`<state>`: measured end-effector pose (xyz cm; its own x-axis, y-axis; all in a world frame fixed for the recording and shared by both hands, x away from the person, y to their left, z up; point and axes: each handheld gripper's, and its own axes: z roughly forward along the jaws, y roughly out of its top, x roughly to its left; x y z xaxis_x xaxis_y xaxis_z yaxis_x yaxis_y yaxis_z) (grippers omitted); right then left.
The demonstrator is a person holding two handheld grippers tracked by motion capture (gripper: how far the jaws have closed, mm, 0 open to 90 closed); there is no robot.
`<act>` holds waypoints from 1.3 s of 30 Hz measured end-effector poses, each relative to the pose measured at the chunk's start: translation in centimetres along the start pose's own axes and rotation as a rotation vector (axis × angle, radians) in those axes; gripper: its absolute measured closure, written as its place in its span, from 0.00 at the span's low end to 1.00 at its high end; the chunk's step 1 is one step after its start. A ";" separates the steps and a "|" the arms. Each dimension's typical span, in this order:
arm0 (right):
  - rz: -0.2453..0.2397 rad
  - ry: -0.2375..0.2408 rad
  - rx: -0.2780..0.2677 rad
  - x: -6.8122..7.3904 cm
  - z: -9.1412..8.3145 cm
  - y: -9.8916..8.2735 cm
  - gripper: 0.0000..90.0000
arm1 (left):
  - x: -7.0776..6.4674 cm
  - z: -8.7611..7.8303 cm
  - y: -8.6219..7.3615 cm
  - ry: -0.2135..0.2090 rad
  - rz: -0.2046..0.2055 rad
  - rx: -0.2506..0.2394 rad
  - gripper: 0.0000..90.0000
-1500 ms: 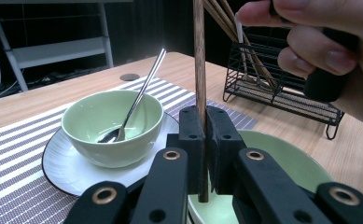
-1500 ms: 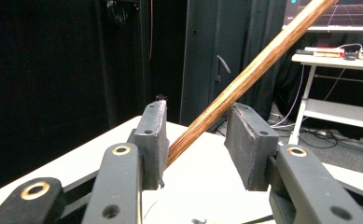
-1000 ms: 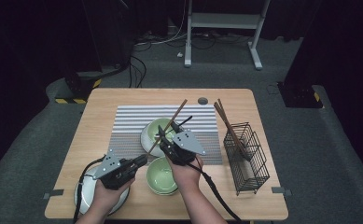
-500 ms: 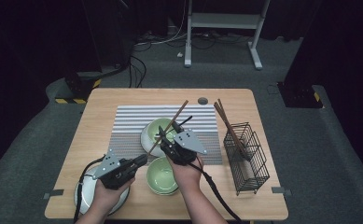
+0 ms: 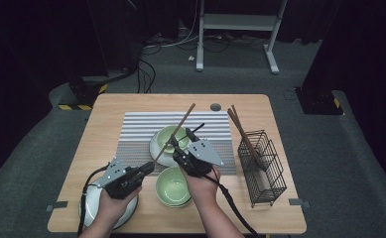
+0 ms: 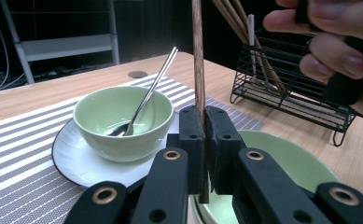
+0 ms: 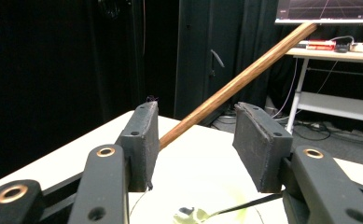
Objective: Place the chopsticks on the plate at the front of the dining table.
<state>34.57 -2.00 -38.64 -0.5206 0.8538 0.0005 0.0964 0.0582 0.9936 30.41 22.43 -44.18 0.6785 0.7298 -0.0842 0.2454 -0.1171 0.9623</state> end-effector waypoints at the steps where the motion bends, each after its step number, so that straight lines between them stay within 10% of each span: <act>1: -0.004 -0.002 0.002 0.0 -0.1 0.0 0.56 | 0.1 0.0 0.0 0.004 -0.007 -0.002 0.95; 11: -0.081 -0.018 0.029 -0.9 -1.4 -1.1 0.57 | 0.8 -0.7 -0.3 0.047 -0.023 0.006 0.95; 39: -0.048 -0.071 0.082 -3.6 -5.5 -5.2 0.63 | 1.8 -0.5 -0.4 0.148 -0.043 0.067 0.95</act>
<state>31.31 -8.18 -43.22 -0.4651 0.8834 -0.0578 0.1431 0.1394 0.9798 31.20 24.13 -44.64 0.5579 0.8259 -0.0814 0.3212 -0.1244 0.9388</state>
